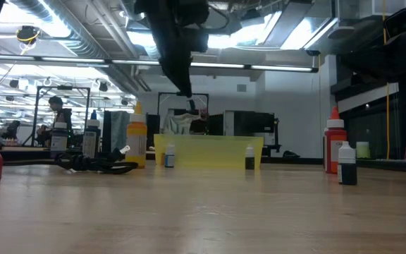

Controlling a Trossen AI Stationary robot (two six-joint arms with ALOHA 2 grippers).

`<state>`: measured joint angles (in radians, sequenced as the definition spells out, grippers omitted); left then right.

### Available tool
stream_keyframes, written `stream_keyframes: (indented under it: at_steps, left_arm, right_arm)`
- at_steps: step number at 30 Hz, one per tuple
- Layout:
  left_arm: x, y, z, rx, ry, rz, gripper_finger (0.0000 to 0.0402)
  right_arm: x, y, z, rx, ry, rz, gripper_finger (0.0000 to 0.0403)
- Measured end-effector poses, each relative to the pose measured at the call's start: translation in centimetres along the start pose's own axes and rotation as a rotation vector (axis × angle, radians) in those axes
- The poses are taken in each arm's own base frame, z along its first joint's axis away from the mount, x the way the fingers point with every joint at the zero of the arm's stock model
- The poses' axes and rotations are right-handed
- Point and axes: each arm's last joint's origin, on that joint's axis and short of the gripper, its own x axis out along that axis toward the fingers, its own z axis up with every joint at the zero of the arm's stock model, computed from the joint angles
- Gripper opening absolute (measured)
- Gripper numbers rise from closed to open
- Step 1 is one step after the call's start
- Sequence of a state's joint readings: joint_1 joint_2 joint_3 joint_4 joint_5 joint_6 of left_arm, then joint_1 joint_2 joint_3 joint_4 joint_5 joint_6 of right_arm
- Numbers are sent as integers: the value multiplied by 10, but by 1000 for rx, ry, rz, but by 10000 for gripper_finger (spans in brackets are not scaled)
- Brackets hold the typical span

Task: Pick & Place food coloring
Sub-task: Put the green food coloring bottle into the yellow bin

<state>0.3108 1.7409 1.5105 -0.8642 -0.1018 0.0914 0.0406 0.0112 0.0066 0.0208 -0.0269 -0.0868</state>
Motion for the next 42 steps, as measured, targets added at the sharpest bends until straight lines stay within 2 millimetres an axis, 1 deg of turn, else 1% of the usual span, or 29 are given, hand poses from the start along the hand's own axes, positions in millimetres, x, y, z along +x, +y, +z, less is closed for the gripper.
stream_keyframes:
  at_steps: [4,8,10,12,18,24,28,32,42]
  left_arm:
    - [2,21,-3,-49,11,53,47]
    - [6,31,-2,-71,5,112,47]
    - [11,35,-1,-61,5,122,47]
    - [21,35,0,-43,18,125,47]
    - [57,26,3,31,99,138,47]
    - [82,21,9,75,170,134,47]
    - [96,16,8,125,256,133,47]
    - [104,14,6,142,318,132,47]
    - [102,11,1,128,367,114,47]
  right_arm:
    - [0,0,0,0,0,0,56]
    - [0,0,0,0,0,0,56]
    - [0,0,0,0,0,0,56]
    - [0,0,0,0,0,0,56]
    - [0,0,0,0,0,0,56]
    - [0,0,0,0,1,-5,56]
    - [0,0,0,0,0,-6,56]
    - [0,0,0,0,1,-7,56]
    - [0,0,0,0,1,-7,56]
